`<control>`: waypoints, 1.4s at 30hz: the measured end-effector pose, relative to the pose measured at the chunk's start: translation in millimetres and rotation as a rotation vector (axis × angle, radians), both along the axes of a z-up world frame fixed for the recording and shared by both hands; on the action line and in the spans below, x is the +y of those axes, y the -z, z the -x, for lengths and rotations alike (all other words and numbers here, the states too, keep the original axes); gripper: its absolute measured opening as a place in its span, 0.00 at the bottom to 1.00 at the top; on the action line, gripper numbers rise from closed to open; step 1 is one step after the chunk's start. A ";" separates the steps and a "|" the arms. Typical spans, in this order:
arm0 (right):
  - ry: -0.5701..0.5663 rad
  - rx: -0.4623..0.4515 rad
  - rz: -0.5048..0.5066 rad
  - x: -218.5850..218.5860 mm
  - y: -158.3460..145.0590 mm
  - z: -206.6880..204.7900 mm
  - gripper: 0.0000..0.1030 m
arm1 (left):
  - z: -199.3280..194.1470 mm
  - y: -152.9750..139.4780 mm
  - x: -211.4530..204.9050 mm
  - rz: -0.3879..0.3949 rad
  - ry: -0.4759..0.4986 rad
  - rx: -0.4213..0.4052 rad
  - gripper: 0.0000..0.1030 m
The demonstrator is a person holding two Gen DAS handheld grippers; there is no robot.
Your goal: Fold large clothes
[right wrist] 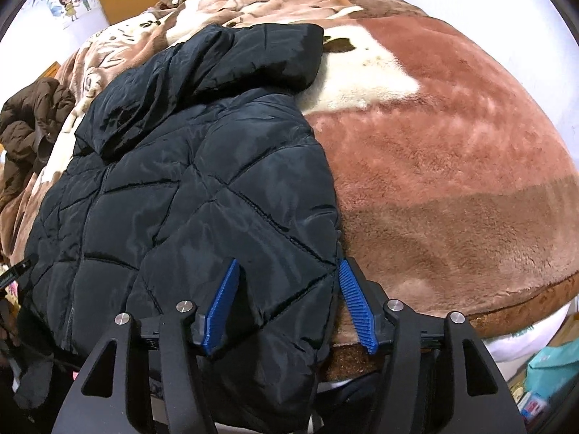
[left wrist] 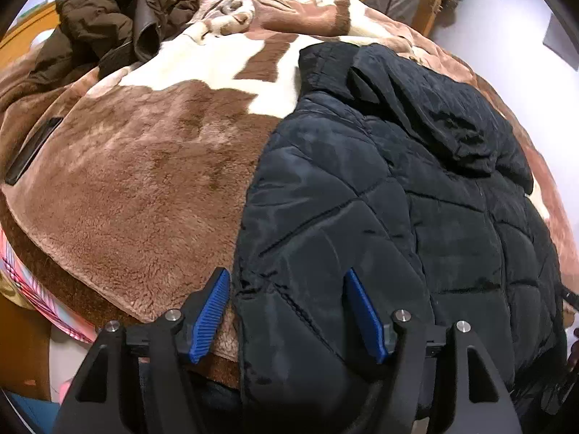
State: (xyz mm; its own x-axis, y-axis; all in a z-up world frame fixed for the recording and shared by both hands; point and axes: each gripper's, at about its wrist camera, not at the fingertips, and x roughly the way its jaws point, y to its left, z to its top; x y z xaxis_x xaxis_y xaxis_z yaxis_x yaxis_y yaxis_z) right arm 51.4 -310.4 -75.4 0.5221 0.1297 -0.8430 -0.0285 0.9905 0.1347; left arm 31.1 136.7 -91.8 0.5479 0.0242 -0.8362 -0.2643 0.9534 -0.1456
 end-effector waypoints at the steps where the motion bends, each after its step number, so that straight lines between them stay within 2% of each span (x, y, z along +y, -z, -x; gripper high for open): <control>1: 0.007 0.003 -0.011 -2.3 0.7 0.0 0.57 | -0.5 0.3 0.9 0.003 -0.002 0.000 0.68; 6: 0.030 0.026 -0.036 -8.6 6.5 -0.6 0.61 | -2.8 6.0 -5.8 0.035 0.023 0.018 0.68; 13: 0.009 0.114 -0.114 -8.8 19.2 -2.8 0.61 | -2.2 11.1 -13.4 0.048 0.037 0.045 0.68; 16: -0.011 0.142 -0.142 -2.8 22.7 -2.0 0.60 | -3.4 16.8 -15.6 0.052 0.047 0.086 0.68; 17: -0.019 0.145 -0.138 0.2 22.9 -1.2 0.58 | -4.1 18.0 -17.6 0.045 0.054 0.098 0.68; 19: -0.040 0.149 -0.127 4.8 22.1 0.0 0.43 | -4.6 17.0 -21.6 0.031 0.065 0.102 0.65; 21: -0.052 0.152 -0.142 5.3 19.1 0.7 0.30 | -3.1 13.5 -23.7 0.039 0.079 0.094 0.48; 22: -0.057 0.146 -0.149 5.0 15.9 1.4 0.21 | -1.9 10.3 -24.4 0.042 0.085 0.087 0.43; 24: -0.069 0.133 -0.186 4.0 5.8 2.4 0.15 | 0.7 0.3 -24.3 0.050 0.094 0.067 0.22; 26: -0.088 0.106 -0.199 4.5 -7.4 4.4 0.13 | 4.0 -16.6 -20.9 0.093 0.098 0.021 0.17; 29: -0.120 0.034 -0.245 2.2 -39.3 9.3 0.12 | 8.3 -48.2 -17.3 0.126 0.113 -0.062 0.16; 34: -0.153 -0.052 -0.264 -2.9 -75.2 23.0 0.11 | 20.4 -92.3 -11.5 0.147 0.121 -0.177 0.15; 37: -0.159 -0.066 -0.287 -5.9 -80.6 37.2 0.11 | 35.6 -101.5 -5.8 0.176 0.120 -0.205 0.15; 42: -0.153 -0.060 -0.335 -11.8 -79.8 54.9 0.11 | 56.0 -99.9 0.3 0.242 0.101 -0.214 0.15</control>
